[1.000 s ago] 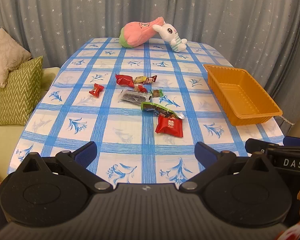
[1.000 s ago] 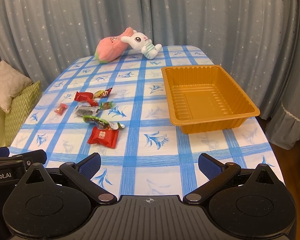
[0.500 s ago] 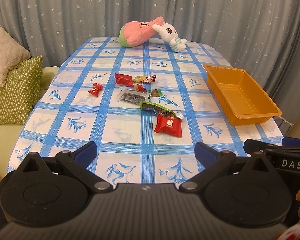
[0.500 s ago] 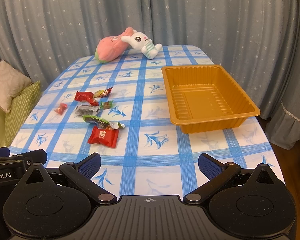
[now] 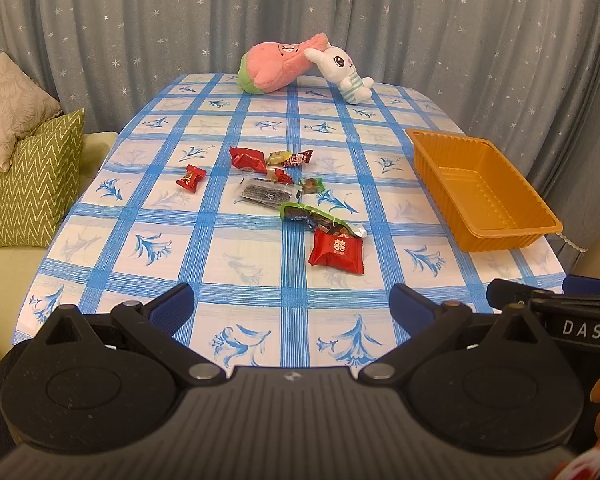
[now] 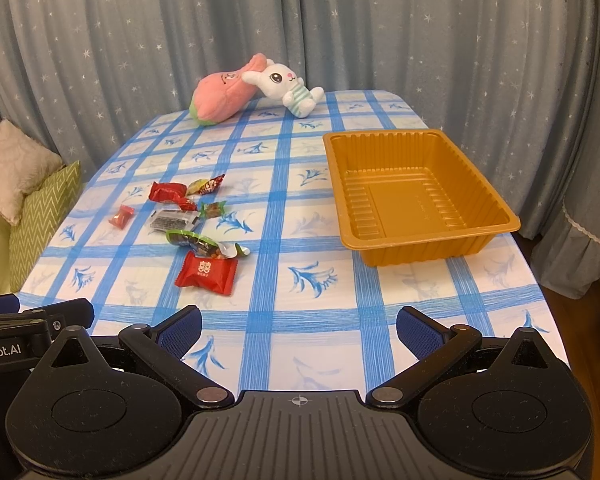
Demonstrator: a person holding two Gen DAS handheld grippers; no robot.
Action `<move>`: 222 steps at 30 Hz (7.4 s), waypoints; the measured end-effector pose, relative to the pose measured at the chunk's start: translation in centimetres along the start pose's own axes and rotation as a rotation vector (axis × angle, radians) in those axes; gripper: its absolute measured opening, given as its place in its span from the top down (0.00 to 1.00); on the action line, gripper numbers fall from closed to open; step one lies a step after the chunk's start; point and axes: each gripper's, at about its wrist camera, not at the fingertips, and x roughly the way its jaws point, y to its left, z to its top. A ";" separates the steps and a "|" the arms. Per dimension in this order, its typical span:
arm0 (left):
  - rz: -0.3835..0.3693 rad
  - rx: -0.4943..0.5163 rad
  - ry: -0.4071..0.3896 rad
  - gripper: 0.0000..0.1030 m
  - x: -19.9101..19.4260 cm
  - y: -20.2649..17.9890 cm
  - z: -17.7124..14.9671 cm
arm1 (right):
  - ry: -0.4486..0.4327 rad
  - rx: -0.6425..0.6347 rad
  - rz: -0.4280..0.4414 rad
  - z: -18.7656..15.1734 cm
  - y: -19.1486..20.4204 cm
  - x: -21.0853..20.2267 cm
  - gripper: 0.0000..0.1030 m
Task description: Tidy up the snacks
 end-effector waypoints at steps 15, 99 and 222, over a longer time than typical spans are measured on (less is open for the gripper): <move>-0.001 0.000 0.000 0.00 0.0 0.2 0.1 | 0.002 -0.003 -0.001 0.0 0.1 0.0 0.00; -0.227 0.089 0.049 0.81 17.4 7.2 3.9 | -0.020 -0.350 0.226 0.0 3.7 16.8 0.32; -0.339 0.156 -0.090 0.51 16.9 -14.2 9.5 | -0.222 0.115 -0.043 9.0 -18.1 11.2 0.55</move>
